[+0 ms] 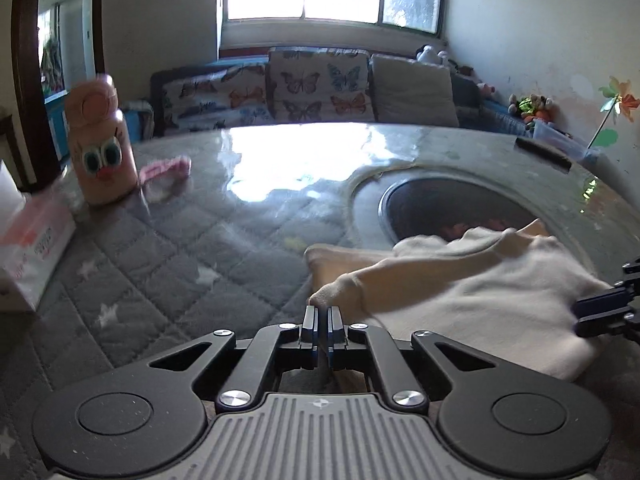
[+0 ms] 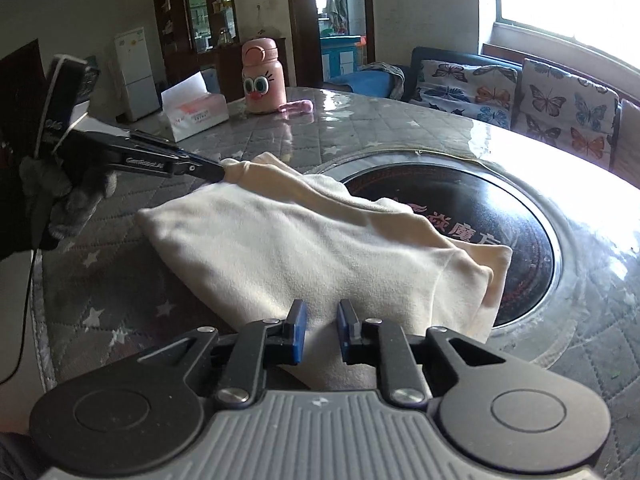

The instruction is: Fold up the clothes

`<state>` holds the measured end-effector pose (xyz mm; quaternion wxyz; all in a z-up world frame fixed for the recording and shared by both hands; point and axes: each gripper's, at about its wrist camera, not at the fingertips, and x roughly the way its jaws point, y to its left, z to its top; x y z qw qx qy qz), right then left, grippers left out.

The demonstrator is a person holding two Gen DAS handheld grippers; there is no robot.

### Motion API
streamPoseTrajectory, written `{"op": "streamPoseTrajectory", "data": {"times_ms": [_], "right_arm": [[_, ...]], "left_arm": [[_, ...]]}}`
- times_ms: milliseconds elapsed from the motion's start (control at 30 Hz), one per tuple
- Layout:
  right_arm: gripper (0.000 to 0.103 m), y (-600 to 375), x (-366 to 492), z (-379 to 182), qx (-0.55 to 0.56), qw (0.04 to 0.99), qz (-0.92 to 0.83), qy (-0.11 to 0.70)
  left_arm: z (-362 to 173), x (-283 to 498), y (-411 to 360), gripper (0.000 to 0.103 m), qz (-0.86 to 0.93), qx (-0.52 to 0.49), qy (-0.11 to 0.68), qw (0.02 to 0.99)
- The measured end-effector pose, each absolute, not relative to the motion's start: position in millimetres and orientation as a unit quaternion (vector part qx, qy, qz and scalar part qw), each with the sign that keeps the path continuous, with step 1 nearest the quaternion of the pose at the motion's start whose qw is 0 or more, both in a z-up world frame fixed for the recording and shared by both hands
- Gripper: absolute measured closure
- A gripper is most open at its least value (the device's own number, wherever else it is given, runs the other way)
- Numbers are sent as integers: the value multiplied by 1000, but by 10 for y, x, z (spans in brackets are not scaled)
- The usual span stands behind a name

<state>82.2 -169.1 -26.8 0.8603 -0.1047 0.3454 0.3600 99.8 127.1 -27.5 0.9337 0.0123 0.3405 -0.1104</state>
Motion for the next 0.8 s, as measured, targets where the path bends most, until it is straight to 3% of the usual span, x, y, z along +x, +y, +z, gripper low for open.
{"op": "streamPoseTrajectory", "data": {"times_ms": [500, 800], "right_arm": [[87, -1866, 1244, -85, -65, 884, 315, 340], [86, -2023, 1565, -297, -48, 896, 257, 359]], "left_arm": [[76, 830, 1110, 94, -130, 24, 296, 946], [-178, 976, 977, 94, -118, 29, 340, 932]]}}
